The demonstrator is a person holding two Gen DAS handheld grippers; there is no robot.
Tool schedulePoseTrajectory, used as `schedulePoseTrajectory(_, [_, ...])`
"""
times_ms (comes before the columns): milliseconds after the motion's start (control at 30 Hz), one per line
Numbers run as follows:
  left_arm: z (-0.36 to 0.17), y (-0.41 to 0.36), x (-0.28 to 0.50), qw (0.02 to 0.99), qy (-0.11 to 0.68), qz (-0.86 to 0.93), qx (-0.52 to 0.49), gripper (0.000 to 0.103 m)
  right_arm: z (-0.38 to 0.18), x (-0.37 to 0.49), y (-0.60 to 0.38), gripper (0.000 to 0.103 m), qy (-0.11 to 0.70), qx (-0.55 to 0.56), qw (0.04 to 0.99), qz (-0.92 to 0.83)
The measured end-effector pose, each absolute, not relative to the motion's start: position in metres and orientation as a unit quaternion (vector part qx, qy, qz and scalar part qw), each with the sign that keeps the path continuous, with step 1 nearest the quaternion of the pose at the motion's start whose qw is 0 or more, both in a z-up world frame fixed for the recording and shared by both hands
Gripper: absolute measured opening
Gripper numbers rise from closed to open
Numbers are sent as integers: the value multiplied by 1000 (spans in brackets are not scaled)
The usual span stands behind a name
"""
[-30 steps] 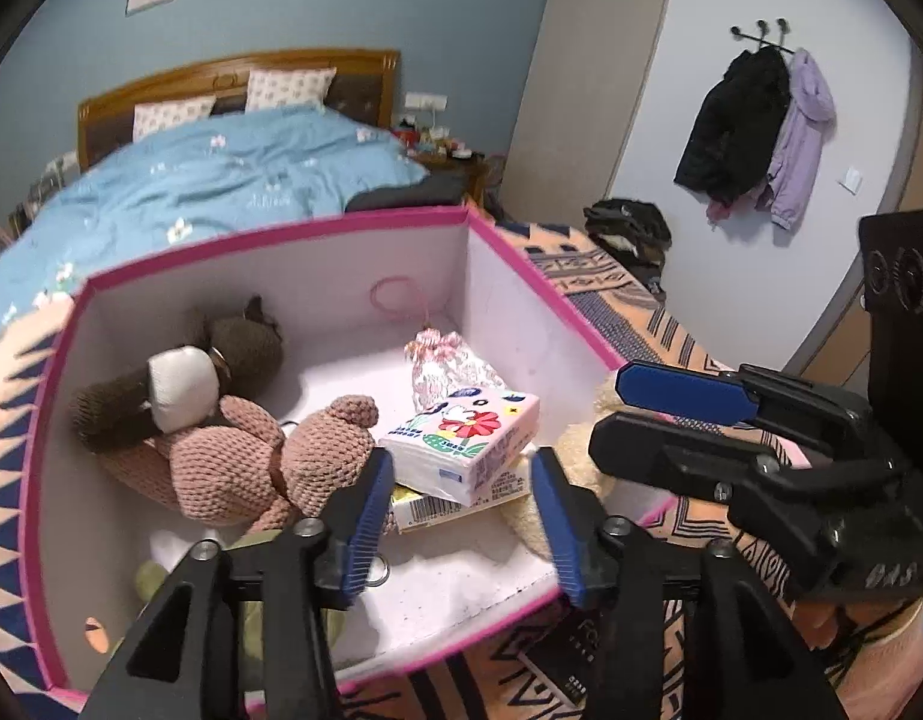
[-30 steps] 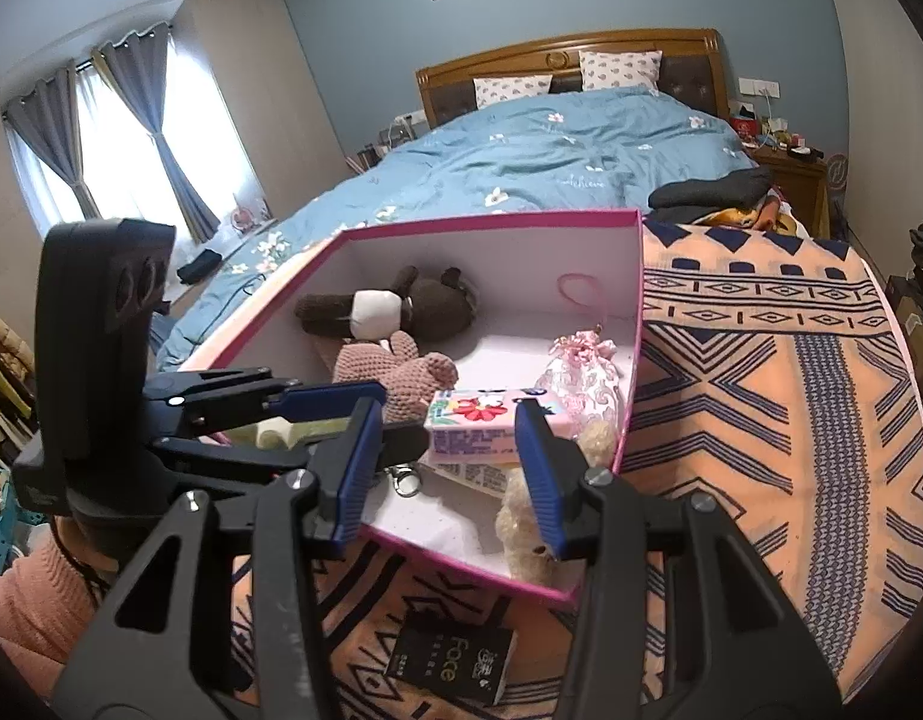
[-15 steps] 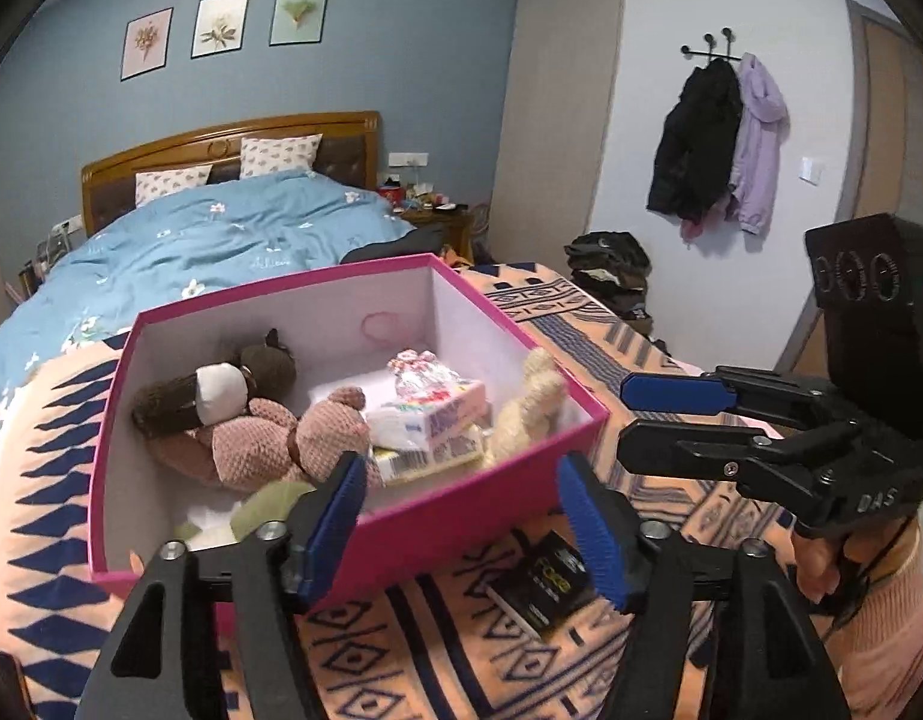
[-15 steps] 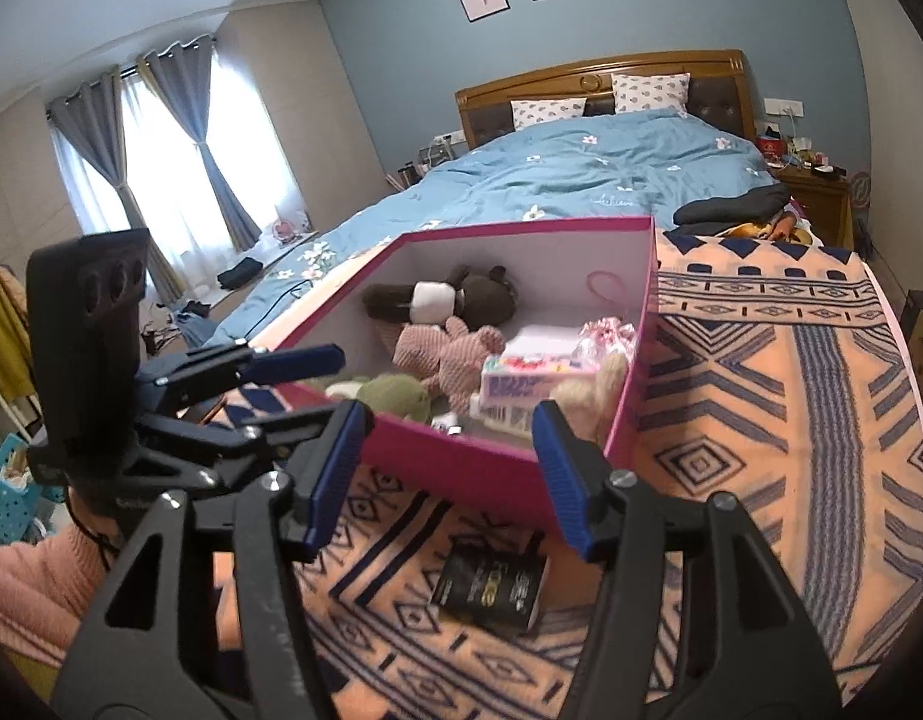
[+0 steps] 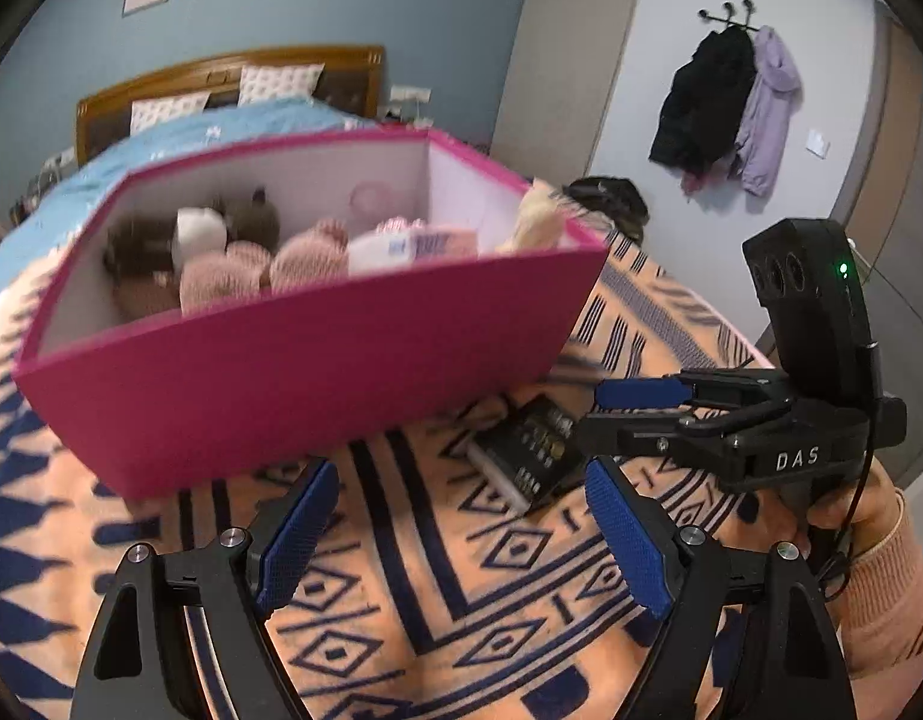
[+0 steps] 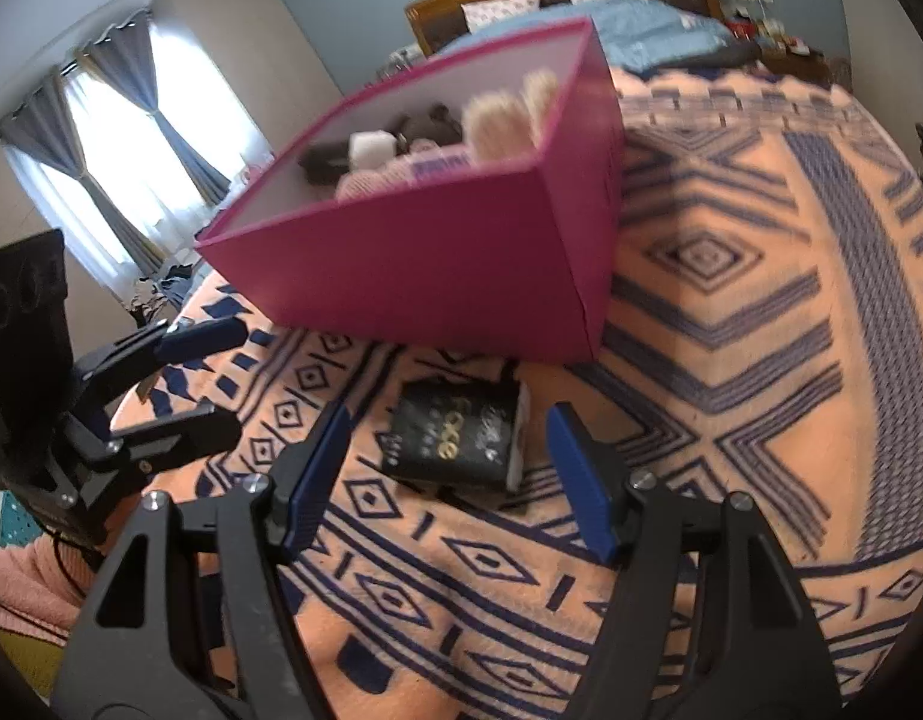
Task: Organize objects
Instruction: 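Move the right gripper back to the black Face tissue pack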
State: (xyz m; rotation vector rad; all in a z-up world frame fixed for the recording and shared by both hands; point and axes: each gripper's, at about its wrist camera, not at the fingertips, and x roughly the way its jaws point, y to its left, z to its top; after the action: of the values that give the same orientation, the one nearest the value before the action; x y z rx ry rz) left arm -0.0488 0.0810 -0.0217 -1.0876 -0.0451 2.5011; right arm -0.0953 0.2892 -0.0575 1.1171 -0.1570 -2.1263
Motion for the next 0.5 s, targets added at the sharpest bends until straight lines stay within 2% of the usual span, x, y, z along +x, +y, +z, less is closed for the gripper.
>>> schedulePoseTrajectory(100, [-33, 80, -48, 203, -23, 891, -405, 83, -66, -98, 286, 69, -64, 443, 360, -819])
schedulePoseTrajectory(200, [-36, 80, -48, 208, -28, 886, -413, 76, -71, -102, 280, 69, -63, 447, 360, -817])
schedulePoseTrajectory(333, [-42, 80, -48, 208, -28, 879, -428, 68, -76, -105, 273, 54, -66, 455, 361, -812])
schedulePoseTrajectory(500, [-49, 77, -44, 214, -34, 873, -438, 59, -78, -98, 267, 52, -69, 458, 376, -803])
